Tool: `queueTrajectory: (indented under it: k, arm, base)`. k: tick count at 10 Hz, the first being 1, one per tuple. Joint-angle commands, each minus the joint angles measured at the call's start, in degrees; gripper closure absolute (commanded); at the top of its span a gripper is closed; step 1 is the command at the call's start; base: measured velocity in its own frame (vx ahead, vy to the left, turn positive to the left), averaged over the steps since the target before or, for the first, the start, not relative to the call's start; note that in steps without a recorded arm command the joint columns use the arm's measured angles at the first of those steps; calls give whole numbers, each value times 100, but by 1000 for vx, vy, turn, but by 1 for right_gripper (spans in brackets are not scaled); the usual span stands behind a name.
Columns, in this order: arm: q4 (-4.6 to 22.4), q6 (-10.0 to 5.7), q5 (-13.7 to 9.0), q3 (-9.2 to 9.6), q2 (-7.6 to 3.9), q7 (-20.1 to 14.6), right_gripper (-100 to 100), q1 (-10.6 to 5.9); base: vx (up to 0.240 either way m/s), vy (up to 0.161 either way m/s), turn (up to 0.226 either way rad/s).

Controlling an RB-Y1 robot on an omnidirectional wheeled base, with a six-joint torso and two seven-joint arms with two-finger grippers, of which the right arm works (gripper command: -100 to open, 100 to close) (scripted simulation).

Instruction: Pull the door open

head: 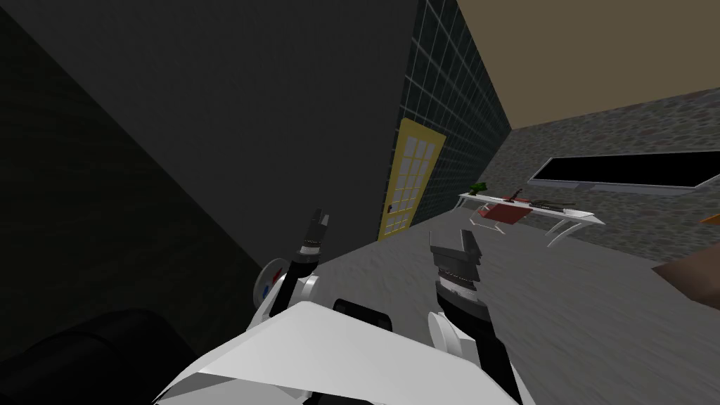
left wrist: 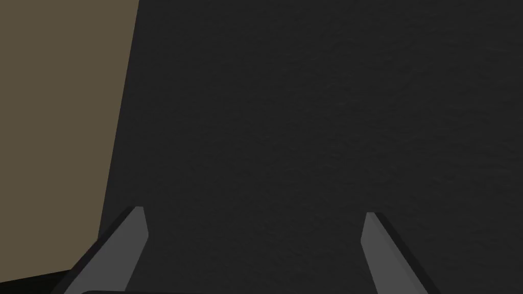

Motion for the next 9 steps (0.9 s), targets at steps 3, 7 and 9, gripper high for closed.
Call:
queueTrajectory:
  k: [3, 7, 9]
  arm:
    - [424, -103, 105, -74, -129, 356, -100, -142]
    - [887, -215, 220, -155, -238, 745, -100, -298]
    - [1183, -287, 294, -206, -294, 994, -100, -397]
  base:
    - [94, -45, 82]
    - [131, -70, 75]
    - [100, -47, 76]
